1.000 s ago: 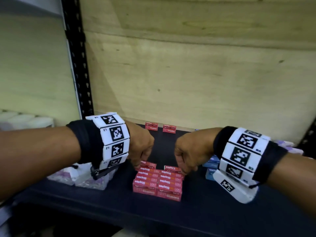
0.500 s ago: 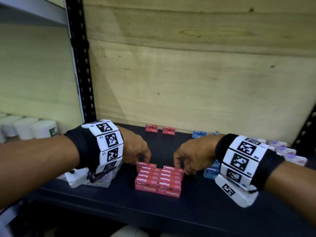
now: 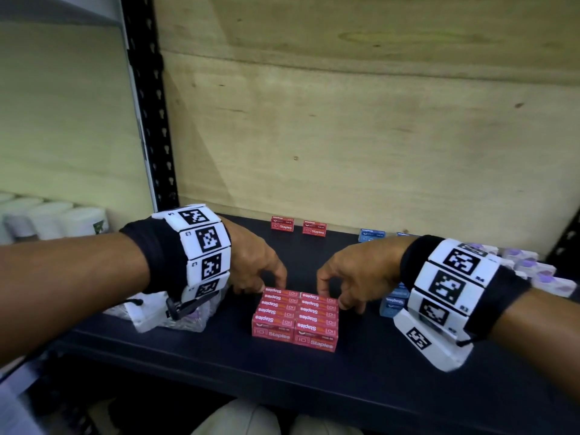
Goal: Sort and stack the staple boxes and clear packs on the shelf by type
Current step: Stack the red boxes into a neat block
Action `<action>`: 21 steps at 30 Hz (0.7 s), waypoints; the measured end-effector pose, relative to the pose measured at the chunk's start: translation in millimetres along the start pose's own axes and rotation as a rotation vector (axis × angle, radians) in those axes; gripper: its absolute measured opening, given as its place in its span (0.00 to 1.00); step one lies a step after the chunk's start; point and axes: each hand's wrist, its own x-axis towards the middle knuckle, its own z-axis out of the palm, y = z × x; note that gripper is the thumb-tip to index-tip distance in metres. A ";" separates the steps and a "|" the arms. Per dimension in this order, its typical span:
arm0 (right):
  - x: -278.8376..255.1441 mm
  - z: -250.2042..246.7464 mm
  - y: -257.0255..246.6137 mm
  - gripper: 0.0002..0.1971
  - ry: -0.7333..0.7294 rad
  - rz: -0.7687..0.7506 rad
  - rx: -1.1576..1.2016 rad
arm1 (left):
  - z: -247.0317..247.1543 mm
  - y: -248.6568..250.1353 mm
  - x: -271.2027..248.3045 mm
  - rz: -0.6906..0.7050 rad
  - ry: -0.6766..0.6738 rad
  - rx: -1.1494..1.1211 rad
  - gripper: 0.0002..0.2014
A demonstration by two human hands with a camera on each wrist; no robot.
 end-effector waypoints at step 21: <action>4.1 -8.0 3.6 0.21 -0.058 0.008 0.063 | -4.6 -7.4 4.3 0.011 -0.007 -0.126 0.19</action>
